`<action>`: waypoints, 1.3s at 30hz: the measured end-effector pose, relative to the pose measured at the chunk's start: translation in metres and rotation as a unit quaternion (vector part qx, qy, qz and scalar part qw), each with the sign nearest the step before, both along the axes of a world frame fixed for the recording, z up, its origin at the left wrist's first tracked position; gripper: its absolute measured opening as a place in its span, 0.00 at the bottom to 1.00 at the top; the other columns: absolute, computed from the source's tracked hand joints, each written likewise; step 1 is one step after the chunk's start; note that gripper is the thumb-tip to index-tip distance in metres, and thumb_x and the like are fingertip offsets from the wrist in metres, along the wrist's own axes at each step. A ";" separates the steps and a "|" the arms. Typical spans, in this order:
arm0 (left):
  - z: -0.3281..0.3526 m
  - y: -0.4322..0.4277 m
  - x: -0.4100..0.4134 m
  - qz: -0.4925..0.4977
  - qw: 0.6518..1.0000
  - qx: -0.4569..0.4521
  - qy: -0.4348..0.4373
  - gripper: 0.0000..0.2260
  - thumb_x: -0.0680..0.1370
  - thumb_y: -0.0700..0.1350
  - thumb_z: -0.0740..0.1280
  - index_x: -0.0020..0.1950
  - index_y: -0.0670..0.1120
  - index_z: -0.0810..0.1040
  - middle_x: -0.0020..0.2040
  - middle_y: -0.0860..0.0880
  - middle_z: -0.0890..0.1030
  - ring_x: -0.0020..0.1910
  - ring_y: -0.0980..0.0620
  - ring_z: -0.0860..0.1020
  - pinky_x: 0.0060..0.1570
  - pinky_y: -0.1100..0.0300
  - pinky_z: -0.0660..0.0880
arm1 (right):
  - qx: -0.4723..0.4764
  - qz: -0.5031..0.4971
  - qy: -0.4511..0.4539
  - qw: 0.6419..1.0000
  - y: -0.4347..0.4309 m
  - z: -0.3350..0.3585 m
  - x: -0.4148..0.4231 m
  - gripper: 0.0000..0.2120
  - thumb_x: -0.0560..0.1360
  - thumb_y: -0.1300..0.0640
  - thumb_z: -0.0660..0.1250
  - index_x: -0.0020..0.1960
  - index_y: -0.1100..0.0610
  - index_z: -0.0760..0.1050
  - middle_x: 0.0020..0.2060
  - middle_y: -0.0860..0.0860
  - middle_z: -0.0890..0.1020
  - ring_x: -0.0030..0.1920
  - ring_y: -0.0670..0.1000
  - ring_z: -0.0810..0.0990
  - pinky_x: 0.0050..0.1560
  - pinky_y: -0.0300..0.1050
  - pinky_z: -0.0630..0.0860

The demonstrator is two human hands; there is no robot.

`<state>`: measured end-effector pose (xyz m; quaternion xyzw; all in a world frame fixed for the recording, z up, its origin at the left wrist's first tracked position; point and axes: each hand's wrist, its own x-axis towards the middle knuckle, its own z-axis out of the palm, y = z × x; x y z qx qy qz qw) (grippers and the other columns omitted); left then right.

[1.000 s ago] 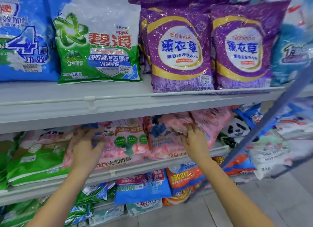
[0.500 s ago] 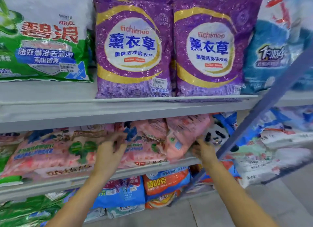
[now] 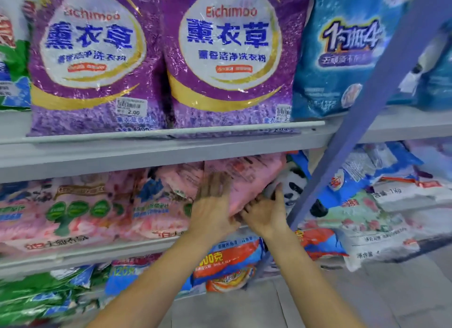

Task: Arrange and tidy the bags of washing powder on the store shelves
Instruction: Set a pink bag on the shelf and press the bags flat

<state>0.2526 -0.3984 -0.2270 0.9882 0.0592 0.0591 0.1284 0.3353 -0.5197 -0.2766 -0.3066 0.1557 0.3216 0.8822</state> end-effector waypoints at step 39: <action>0.122 0.108 -0.115 0.028 0.869 -0.493 0.043 0.12 0.64 0.39 0.75 0.45 0.48 0.81 0.37 0.53 0.85 0.37 0.60 0.82 0.36 0.71 0.74 | -0.005 -0.055 0.042 0.998 0.072 -0.036 -0.167 0.28 0.70 0.38 0.63 0.60 0.58 0.75 0.50 0.57 0.83 0.54 0.58 0.80 0.59 0.57 0.72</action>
